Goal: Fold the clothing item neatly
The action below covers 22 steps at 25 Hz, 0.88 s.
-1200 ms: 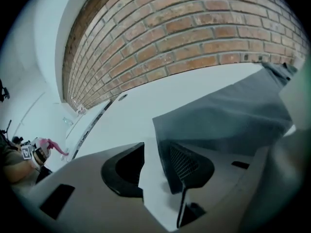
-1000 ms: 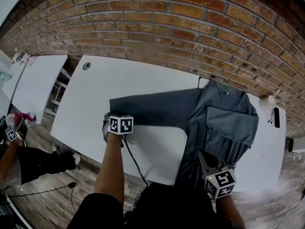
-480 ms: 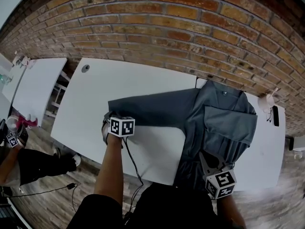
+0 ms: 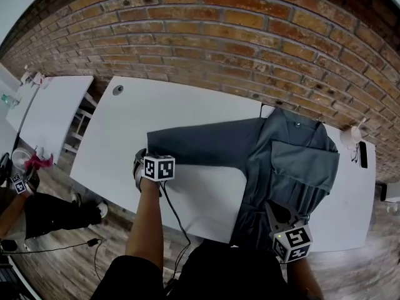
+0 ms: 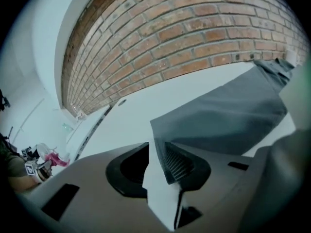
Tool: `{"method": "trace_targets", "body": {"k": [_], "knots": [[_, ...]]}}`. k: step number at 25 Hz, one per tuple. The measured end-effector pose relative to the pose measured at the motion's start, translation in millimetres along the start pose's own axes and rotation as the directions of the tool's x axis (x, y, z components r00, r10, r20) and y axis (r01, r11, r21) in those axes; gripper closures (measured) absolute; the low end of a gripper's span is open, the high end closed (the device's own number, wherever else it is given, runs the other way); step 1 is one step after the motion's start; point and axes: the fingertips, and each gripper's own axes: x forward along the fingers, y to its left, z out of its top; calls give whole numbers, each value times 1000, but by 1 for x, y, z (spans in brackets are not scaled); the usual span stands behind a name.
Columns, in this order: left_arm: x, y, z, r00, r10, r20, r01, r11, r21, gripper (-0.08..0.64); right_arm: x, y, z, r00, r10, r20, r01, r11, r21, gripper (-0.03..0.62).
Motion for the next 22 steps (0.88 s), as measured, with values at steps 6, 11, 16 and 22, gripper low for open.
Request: {"method": "trace_targets", "body": {"k": [6,11,16,22], "knots": [[19,-1,-3,997,-74,11,74,993,-91,415,6,8,-4,1000,3,-22,-4,1000,-20,591],[12,9,15,989,-109,99,128,970,-207,385,11,12,-1,1000,3,-29,-4,999,-35,591],[16,5,26,984,-150,96,166,968,-187,385,16,12,2,999,0,-35,-1,999,-40,591],[33,-7,18,981,-188,37,192,967,-169,385,20,14,2,999,-2,-37,1,999,-49,591]]}}
